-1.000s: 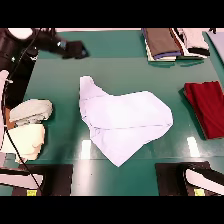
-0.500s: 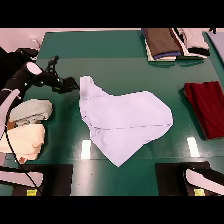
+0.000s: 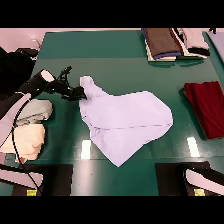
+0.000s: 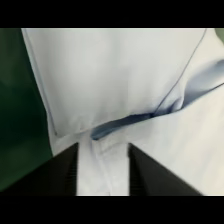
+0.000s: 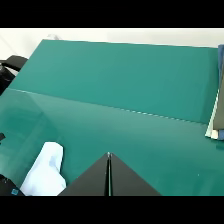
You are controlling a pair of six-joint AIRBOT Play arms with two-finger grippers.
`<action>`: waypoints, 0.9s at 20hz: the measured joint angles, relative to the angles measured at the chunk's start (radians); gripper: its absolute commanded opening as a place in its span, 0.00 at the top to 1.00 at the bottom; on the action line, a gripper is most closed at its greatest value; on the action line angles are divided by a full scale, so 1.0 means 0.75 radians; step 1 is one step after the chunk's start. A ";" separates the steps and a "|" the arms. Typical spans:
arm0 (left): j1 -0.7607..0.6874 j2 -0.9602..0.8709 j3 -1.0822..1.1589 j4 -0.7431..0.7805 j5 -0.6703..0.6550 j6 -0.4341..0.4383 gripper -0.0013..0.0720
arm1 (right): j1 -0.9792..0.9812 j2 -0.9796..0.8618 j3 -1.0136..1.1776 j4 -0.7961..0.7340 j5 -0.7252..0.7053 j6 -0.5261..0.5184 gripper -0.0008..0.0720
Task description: Fold the shirts.
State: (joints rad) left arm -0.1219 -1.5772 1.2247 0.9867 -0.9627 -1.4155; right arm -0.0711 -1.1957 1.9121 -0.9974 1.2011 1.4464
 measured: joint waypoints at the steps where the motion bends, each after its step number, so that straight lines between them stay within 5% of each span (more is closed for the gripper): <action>1: -0.002 -0.001 -0.001 0.000 0.001 0.001 0.95 | 0.000 0.000 0.000 0.000 0.007 0.000 0.96; 6: -0.008 -0.002 0.050 0.007 -0.017 0.007 0.94 | -0.039 -0.006 -0.001 -0.002 0.096 0.000 0.96; 7: -0.006 -0.002 0.072 0.019 -0.032 0.012 0.54 | -0.055 -0.006 -0.006 -0.001 0.124 0.001 0.96; 8: 0.004 -0.001 0.094 0.030 -0.046 0.015 0.26 | -0.072 -0.003 -0.018 0.001 0.144 0.001 0.96; 18: 0.079 -0.005 -0.024 0.044 -0.058 -0.005 0.27 | -0.148 0.140 -0.402 0.004 0.056 0.001 0.96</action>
State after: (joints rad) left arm -0.0624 -1.5806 1.2064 1.0195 -1.0061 -1.4193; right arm -0.1818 -1.0908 1.6104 -0.9947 1.2434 1.4467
